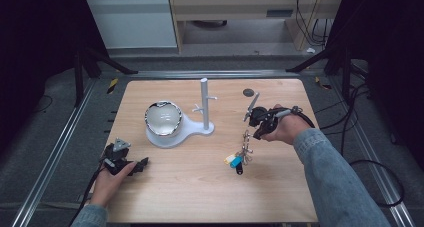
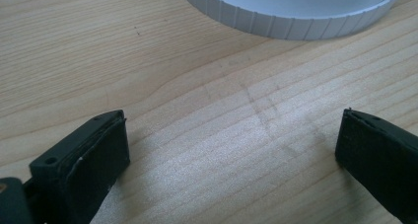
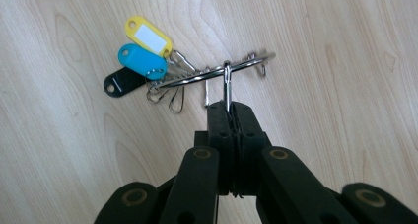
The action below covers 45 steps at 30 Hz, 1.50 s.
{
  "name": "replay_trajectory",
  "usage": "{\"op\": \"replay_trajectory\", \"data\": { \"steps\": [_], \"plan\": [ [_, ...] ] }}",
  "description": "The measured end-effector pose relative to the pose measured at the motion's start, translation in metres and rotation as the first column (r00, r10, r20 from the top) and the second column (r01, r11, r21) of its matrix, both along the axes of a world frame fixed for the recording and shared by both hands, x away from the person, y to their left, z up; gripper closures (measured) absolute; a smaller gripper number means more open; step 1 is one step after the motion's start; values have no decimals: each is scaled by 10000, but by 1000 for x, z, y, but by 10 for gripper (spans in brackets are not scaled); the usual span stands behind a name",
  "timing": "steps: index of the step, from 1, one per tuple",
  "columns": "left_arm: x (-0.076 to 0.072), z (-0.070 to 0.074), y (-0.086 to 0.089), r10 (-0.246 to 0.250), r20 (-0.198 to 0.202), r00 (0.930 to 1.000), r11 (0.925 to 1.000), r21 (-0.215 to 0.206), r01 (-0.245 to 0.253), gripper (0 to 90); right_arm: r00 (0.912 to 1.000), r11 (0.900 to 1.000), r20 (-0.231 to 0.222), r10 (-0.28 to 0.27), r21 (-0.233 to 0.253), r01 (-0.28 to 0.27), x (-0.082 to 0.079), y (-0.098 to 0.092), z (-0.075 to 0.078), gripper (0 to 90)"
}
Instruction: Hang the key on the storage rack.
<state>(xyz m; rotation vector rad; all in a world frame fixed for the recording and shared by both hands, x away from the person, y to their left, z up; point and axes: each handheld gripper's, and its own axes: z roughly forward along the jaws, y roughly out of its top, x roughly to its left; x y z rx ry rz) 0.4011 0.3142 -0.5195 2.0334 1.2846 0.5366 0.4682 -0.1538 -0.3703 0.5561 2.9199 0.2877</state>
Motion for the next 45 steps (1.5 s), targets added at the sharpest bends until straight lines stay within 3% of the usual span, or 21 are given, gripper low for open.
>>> {"op": "replay_trajectory", "data": {
  "steps": [16, 24, 45],
  "plan": [
    [0, 0, 0, 5, -13, 10000, 10000, 31, -5, 0, 9998, 9990, -170, 137, -423, -145, 1, 2, 11, 887],
    [0, 0, 0, 9, -10, 10000, 10000, 30, -9, 0, 9998, 9987, -3, 211, -455, -211, 0, 1, 20, 889],
    [-1, 0, 0, 23, -4, 10000, 10000, 24, -23, 0, 9987, 9999, 502, 47, -140, -40, 1, 1, 52, 889]
  ]
}}
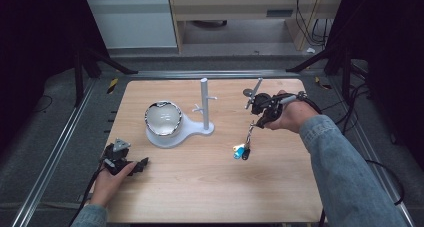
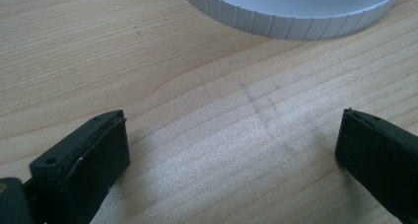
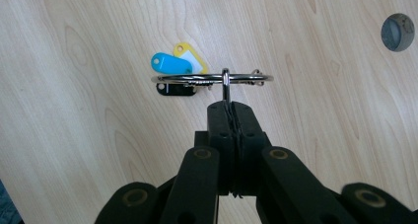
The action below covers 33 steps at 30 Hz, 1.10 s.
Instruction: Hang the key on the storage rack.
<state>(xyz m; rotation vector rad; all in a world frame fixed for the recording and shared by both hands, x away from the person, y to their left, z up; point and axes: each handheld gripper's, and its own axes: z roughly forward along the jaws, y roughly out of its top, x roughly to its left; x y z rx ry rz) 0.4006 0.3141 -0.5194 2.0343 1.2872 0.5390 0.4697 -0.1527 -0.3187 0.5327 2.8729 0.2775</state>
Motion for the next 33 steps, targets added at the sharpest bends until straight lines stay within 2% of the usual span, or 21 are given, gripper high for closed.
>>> {"op": "replay_trajectory", "data": {
  "steps": [15, 26, 33],
  "plan": [
    [0, 0, 0, -13, 1, 10000, 10000, 6, 13, 0, 9994, 10000, 334, 43, 75, -45, 4, 7, 20, 888],
    [0, 0, 0, -16, -1, 10000, 10000, 8, 16, 0, 9991, 10000, 415, 50, 53, -52, 6, 13, 27, 889],
    [0, 0, 0, -10, 2, 10000, 10000, 3, 10, 0, 9971, 9996, 722, 256, 134, -266, 6, 21, 38, 888]
  ]
}}
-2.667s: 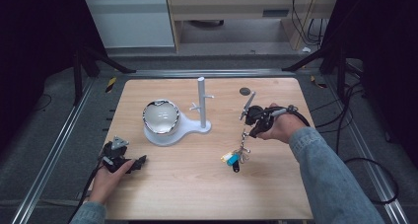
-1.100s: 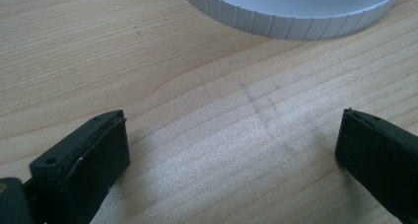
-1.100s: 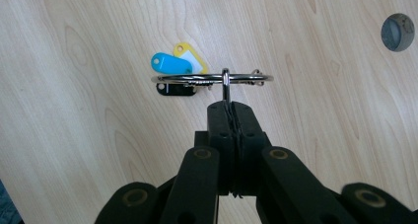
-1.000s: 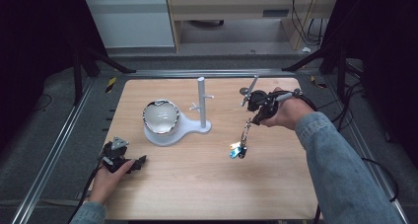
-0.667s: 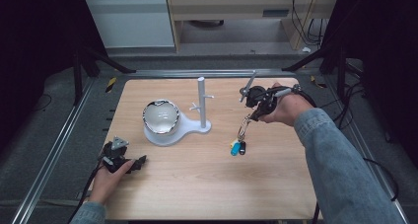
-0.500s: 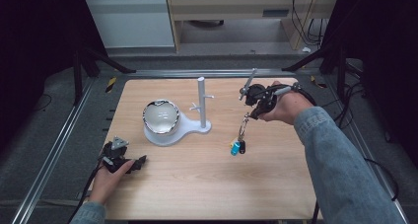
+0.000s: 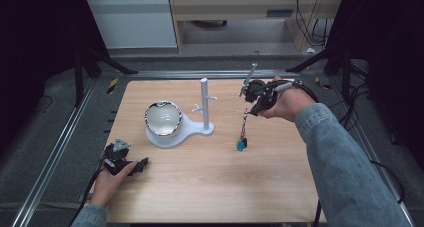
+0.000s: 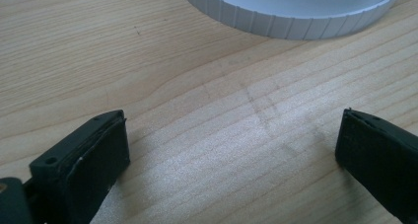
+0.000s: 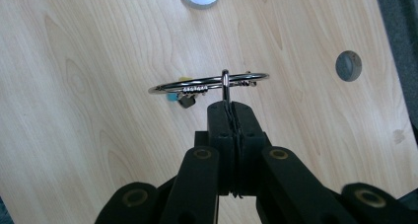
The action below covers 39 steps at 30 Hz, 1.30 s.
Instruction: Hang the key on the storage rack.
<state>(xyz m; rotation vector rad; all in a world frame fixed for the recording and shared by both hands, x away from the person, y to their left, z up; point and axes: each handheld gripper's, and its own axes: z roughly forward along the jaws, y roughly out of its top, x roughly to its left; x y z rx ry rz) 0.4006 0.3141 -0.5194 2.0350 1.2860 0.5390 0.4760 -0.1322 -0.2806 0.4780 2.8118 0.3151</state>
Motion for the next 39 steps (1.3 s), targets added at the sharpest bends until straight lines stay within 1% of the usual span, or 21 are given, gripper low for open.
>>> {"op": "replay_trajectory", "data": {
  "steps": [5, 7, 11, 12, 13, 16, 17, 19, 20, 22, 24, 26, 29, 34, 36, 39],
  "plan": [
    [0, 0, 0, 0, 1, 10000, 10000, 1, 0, 0, 9999, 10000, 106, 30, -23, -30, 1, 7, 6, 889],
    [0, 0, 0, 19, 11, 10000, 10000, -28, -19, 0, 9998, 9999, 143, 142, -23, -142, 2, 10, 8, 889],
    [0, 0, 0, -2, -2, 10000, 10000, 2, 2, 0, 9996, 9999, 210, 165, 16, -165, 3, 14, 12, 889],
    [0, 0, 0, -1, -1, 10000, 10000, 1, 1, 0, 9998, 10000, 196, 96, 22, -97, 3, 16, 13, 889],
    [0, 0, 0, -1, 0, 10000, 10000, 1, 1, 0, 9996, 9998, 230, 191, -1, -191, 4, 18, 14, 889],
    [0, 0, 0, 0, 1, 10000, 10000, -2, 0, 0, 9994, 9997, 237, 251, 27, -251, 4, 20, 16, 889],
    [0, 0, 0, -1, -1, 10000, 10000, 1, 1, 0, 9995, 9998, 250, 180, 59, -182, 4, 21, 17, 889],
    [0, 0, 0, 1, 1, 10000, 10000, -2, -1, 0, 9994, 9997, 278, 227, 41, -229, 5, 22, 18, 888],
    [0, 0, 0, -2, 0, 10000, 10000, 2, 2, 0, 9996, 9999, 257, 145, 67, -146, 5, 23, 19, 888],
    [0, 0, 0, -1, 1, 10000, 10000, 1, 1, 0, 9992, 9996, 304, 259, 77, -262, 7, 24, 20, 888],
    [0, 0, 0, 1, 0, 10000, 10000, -1, -1, 0, 9996, 9998, 249, 163, 80, -165, 6, 25, 20, 888],
    [0, 0, 0, 1, 0, 10000, 10000, 1, -1, 0, 9994, 9997, 239, 238, 66, -239, 7, 26, 20, 888],
    [0, 0, 0, 3, 1, 10000, 10000, 0, -3, 0, 9997, 9998, 192, 181, 59, -183, 7, 26, 20, 888],
    [0, 0, 0, 1, 3, 10000, 10000, 3, -1, 0, 9993, 9997, 290, 229, 98, -232, 8, 27, 23, 888],
    [0, 0, 0, 0, 3, 10000, 10000, 5, 0, 0, 9995, 9998, 282, 145, 119, -148, 7, 29, 25, 888],
    [0, 0, 0, 0, 1, 10000, 10000, 4, 0, 0, 9992, 9996, 322, 250, 132, -255, 8, 31, 28, 888]
  ]
}}
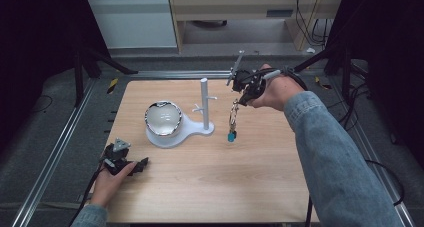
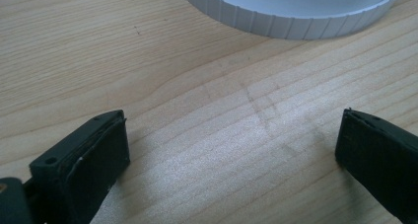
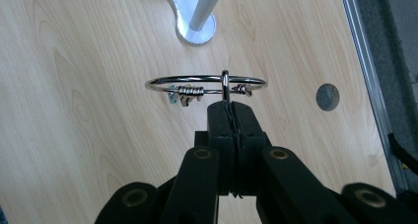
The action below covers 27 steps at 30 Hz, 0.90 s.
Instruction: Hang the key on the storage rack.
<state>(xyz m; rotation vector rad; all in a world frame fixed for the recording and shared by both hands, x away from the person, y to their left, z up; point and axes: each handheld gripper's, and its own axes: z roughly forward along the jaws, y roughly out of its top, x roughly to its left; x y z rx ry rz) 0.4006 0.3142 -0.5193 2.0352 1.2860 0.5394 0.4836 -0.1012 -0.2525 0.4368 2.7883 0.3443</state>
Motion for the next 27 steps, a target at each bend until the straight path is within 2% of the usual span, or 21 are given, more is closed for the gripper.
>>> {"op": "replay_trajectory", "data": {
  "steps": [23, 27],
  "plan": [
    [0, 0, 0, 21, -1, 10000, 10000, -11, -21, 0, 9997, 9997, 79, 252, 30, -252, 4, 20, 16, 888],
    [0, 0, 0, 19, -2, 10000, 10000, -11, -19, 0, 9997, 9998, 89, 210, 45, -210, 5, 22, 15, 888]
  ]
}}
